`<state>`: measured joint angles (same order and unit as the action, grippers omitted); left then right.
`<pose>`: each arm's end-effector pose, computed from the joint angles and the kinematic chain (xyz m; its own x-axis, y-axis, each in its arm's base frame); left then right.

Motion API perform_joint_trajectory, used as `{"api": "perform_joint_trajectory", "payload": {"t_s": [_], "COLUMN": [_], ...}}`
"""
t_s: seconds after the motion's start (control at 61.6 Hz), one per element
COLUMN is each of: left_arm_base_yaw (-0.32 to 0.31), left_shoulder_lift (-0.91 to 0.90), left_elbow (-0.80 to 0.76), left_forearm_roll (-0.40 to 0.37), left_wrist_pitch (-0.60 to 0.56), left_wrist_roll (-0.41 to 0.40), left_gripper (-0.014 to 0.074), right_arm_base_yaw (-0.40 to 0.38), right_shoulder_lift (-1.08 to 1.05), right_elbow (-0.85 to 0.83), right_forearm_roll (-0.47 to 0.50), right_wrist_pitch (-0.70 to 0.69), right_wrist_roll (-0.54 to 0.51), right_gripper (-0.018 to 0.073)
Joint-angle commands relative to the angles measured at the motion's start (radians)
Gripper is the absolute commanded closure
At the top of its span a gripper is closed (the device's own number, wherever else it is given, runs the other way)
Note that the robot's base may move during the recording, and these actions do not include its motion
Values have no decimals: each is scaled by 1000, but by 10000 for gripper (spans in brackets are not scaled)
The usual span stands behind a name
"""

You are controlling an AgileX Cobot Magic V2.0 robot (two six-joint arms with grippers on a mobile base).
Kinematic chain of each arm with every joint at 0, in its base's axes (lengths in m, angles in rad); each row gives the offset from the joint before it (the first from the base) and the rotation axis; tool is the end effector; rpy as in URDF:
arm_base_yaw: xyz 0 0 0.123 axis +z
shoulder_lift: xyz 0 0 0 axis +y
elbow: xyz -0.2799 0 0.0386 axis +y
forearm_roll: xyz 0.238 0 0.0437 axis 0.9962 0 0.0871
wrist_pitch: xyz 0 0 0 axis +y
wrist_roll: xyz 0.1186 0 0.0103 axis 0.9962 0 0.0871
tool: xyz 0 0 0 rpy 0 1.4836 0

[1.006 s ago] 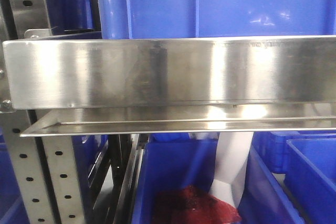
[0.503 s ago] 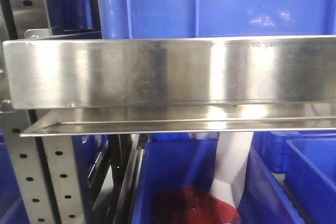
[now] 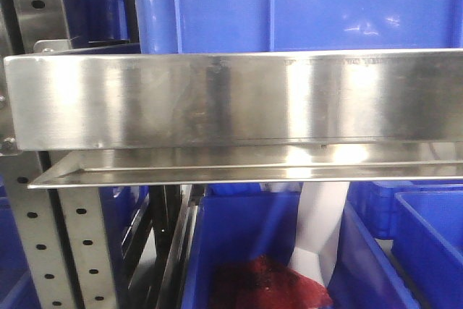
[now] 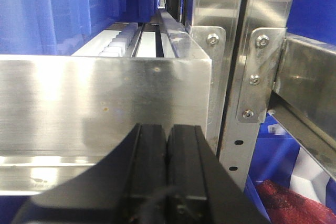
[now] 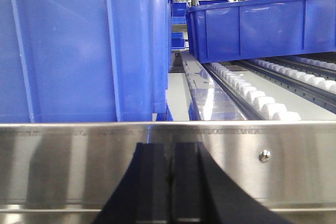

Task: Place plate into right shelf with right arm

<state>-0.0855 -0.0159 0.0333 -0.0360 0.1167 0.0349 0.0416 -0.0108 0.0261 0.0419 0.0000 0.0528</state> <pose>0.0768 -0.0071 0.1911 -0.0467 0.0031 -0.9989 0.0895 0.9960 -0.0011 0.0770 0.0032 0.2071 0.0675 0.0975 -0.9929 -0.0482 0.9944 0.0943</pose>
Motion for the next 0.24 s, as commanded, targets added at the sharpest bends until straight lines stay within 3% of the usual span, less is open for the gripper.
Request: {"api": "perform_joint_trajectory", "payload": {"t_s": [0.0, 0.227], "left_arm_base_yaw": [-7, -7], "left_shoulder_lift": [-7, -7], "left_elbow": [8, 8], "left_forearm_roll": [-6, -6], "left_wrist_pitch": [-86, -86], "left_wrist_roll": [-3, -3], "left_gripper": [643, 643], "right_arm_base_yaw": [-3, -3], "right_shoulder_lift": [-13, -13], "right_elbow": [-4, -4], "right_forearm_roll": [-1, -1], "right_wrist_pitch": [-74, -74], "right_wrist_roll": [-8, -8], "right_gripper": [504, 504]}}
